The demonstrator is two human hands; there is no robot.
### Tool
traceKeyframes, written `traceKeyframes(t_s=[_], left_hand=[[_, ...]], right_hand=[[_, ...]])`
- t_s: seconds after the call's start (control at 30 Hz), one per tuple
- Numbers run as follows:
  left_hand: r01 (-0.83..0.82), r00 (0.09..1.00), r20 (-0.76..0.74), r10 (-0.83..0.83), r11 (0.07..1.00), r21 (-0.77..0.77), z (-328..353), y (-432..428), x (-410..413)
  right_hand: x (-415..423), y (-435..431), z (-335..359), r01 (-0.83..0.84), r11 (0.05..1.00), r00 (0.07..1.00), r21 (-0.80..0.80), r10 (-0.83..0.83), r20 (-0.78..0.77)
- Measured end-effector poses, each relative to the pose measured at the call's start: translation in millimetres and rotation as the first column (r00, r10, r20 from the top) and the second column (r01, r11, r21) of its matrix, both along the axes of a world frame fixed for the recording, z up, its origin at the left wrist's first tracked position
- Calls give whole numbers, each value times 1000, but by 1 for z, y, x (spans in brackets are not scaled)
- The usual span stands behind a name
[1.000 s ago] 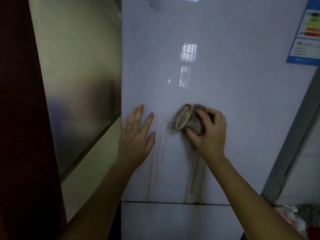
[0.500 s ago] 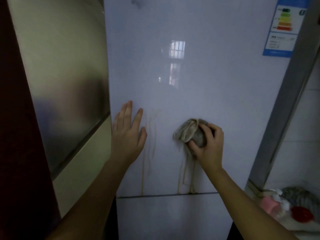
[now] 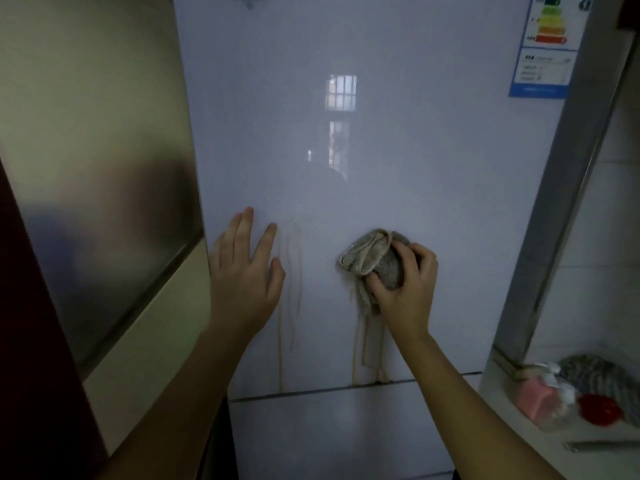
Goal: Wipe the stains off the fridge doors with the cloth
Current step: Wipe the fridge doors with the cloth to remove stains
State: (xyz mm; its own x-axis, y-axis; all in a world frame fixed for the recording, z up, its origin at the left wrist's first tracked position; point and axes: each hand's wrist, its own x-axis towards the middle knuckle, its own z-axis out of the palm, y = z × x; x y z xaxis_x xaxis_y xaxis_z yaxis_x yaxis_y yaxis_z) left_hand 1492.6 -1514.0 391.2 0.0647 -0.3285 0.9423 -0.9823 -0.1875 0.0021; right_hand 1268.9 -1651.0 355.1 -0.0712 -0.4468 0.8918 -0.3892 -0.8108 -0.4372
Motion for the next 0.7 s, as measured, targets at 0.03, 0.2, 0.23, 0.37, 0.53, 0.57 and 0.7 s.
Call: traceKeyframes(t_s=[0.03, 0.2, 0.23, 0.37, 0.53, 0.57, 0.7], left_hand=[[1, 1000, -1, -1, 1000, 12, -1, 0, 0], [5, 1000, 1, -5, 999, 36, -4, -1, 2], [8, 1000, 0, -8, 999, 38, -3, -1, 2], [22, 1000, 4, -22, 999, 28, -3, 0, 2], [33, 999, -2, -33, 999, 37, -3, -1, 1], [33, 999, -10, -33, 999, 42, -4, -1, 1], [19, 999, -34, -18, 999, 46, -5, -3, -2]], right_hand=[[0, 1, -2, -4, 1000, 998, 23, 2, 60], [15, 13, -14, -9, 998, 995, 62, 2, 104], [17, 14, -17, -17, 999, 1000, 44, 16, 18], [9, 9, -32, -28, 1000, 992, 15, 29, -123], [-5, 3, -15, -68, 961, 863, 269, -79, 499], [-3, 5, -13, -62, 960, 870, 275, -83, 486], [16, 23, -32, -121, 971, 973, 204, 76, 216]])
